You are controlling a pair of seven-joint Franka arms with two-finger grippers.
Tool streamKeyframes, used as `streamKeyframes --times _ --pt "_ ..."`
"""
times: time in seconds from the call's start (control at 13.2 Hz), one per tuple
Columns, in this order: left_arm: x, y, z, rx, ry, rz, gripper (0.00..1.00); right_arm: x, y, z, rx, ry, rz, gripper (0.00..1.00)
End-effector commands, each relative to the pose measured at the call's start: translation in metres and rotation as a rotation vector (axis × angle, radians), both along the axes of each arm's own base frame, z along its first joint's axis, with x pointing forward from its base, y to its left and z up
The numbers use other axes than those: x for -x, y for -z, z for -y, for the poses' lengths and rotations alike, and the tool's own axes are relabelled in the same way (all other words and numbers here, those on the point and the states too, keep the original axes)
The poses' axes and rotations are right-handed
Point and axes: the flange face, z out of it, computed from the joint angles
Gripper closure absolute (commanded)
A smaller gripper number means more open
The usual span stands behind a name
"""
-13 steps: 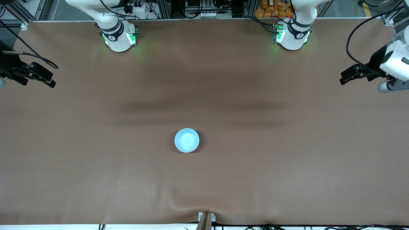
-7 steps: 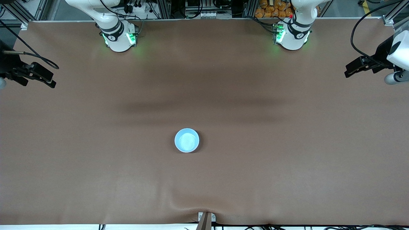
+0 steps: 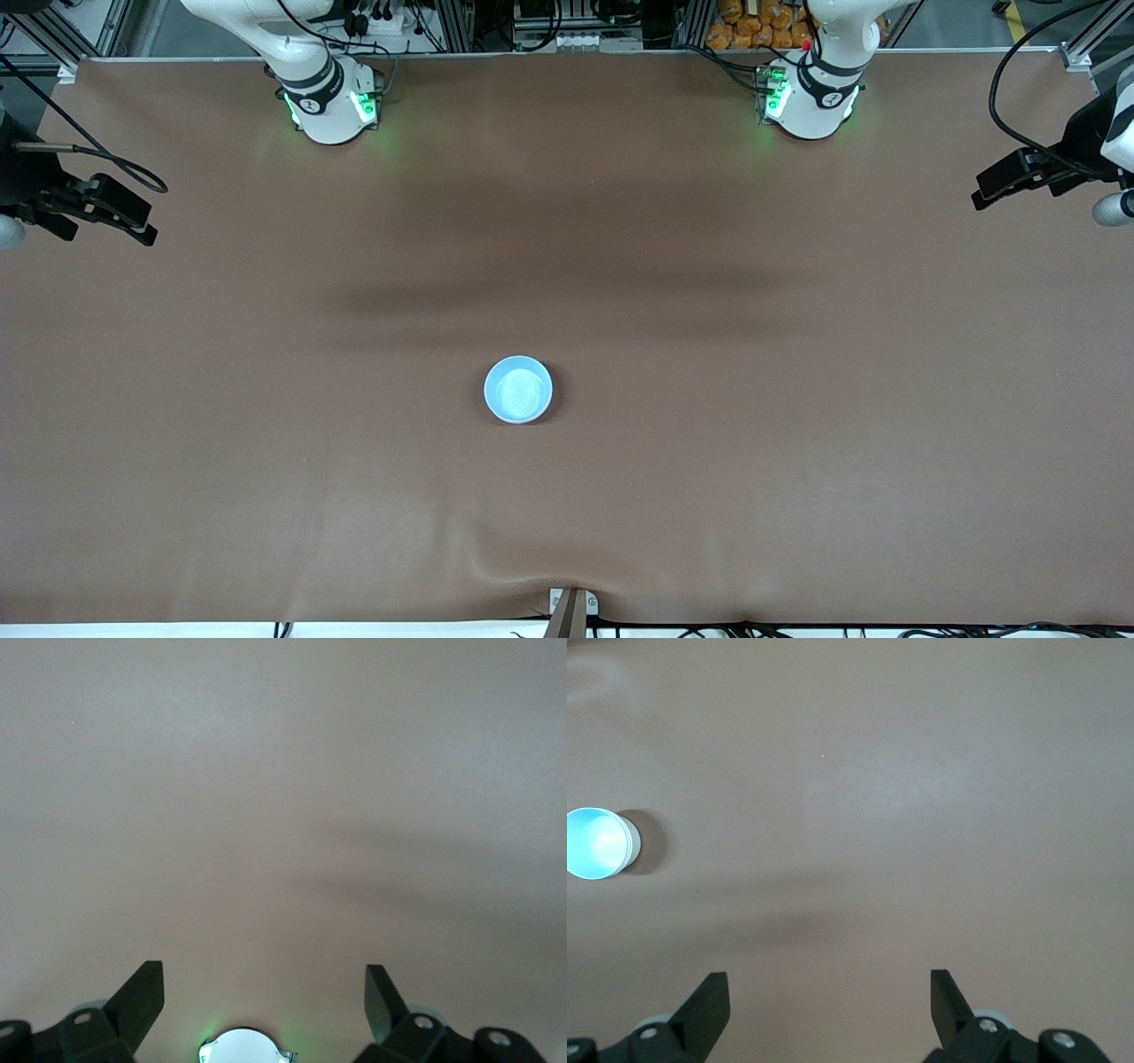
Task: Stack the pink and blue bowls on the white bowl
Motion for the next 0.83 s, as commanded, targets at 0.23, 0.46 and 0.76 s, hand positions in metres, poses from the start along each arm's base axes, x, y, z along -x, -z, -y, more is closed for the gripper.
streamKeyframes --times 0.23,0.46,0.76 --pt "-0.004 -0.007 -0.004 0.024 0.008 0.0 0.0 -0.005 -0.004 -0.002 0.025 -0.012 0.002 0.0" --pt "-0.005 -0.013 -0.008 0.023 0.0 0.012 0.0 -0.005 -0.004 -0.002 0.024 -0.012 0.001 0.0" --pt "-0.006 -0.007 -0.015 0.027 -0.004 -0.009 0.0 -0.005 -0.004 -0.001 0.021 -0.013 0.003 0.0"
